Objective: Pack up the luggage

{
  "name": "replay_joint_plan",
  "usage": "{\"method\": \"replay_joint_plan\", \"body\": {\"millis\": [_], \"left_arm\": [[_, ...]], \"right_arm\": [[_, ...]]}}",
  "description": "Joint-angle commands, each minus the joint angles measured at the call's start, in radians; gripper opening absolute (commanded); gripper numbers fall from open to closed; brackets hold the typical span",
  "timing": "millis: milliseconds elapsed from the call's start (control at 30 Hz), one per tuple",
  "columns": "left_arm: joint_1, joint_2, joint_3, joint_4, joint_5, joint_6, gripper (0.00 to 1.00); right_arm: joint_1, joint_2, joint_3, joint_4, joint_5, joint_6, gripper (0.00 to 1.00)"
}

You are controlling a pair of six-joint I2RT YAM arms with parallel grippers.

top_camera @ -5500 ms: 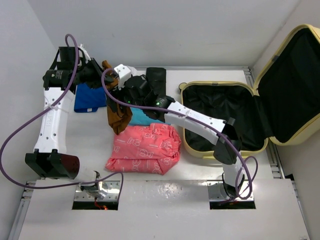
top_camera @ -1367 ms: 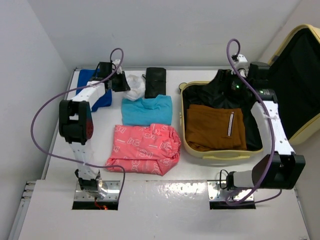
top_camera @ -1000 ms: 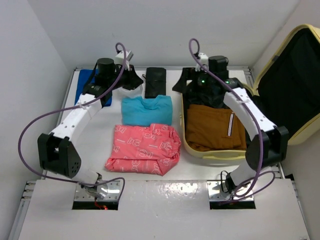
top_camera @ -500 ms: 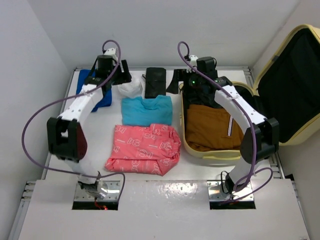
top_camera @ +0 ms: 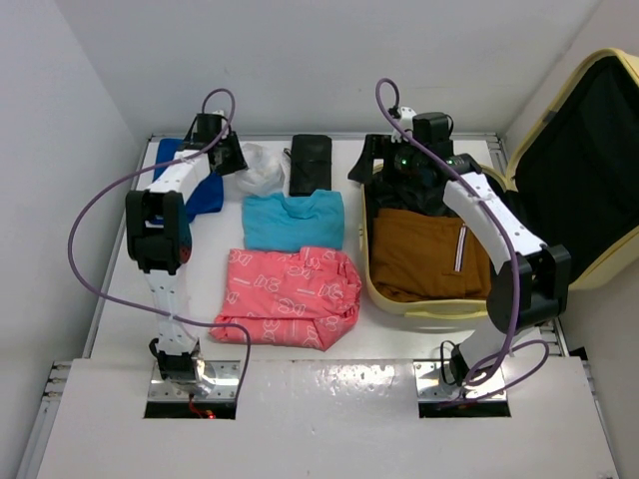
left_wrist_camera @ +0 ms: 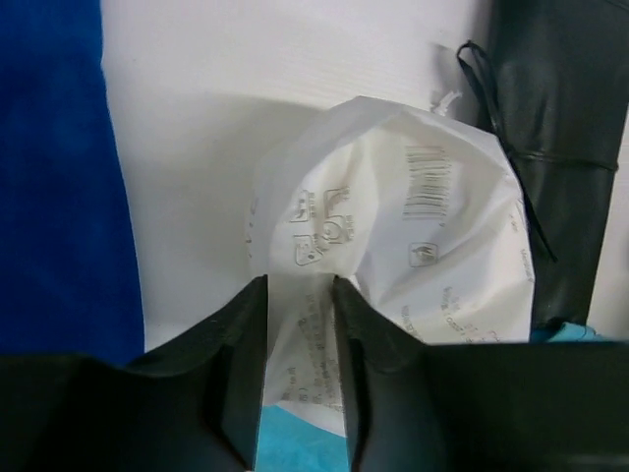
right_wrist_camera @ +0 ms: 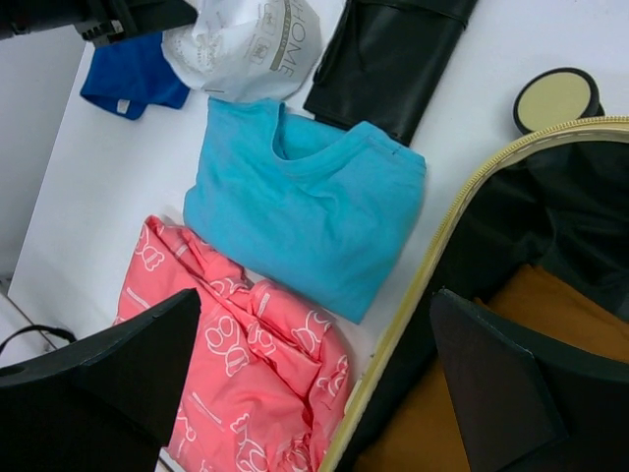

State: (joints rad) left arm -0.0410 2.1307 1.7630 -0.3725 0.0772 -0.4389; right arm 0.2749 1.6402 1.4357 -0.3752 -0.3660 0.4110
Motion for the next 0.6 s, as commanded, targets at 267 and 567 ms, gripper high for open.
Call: {"method": "replay_joint_plan", "body": {"millis": [267, 567], "left_arm": [[0.024, -0.096, 0.036, 0.059, 0.208, 0.012, 0.00], [-0.013, -0.400, -0.051, 0.175, 0.455, 0.031, 0.00]], "right_arm": [[0.003, -0.014, 0.012, 0.016, -0.030, -0.001, 0.96], [0.023, -0.005, 0.052, 0.061, -0.070, 0.032, 0.96]]}}
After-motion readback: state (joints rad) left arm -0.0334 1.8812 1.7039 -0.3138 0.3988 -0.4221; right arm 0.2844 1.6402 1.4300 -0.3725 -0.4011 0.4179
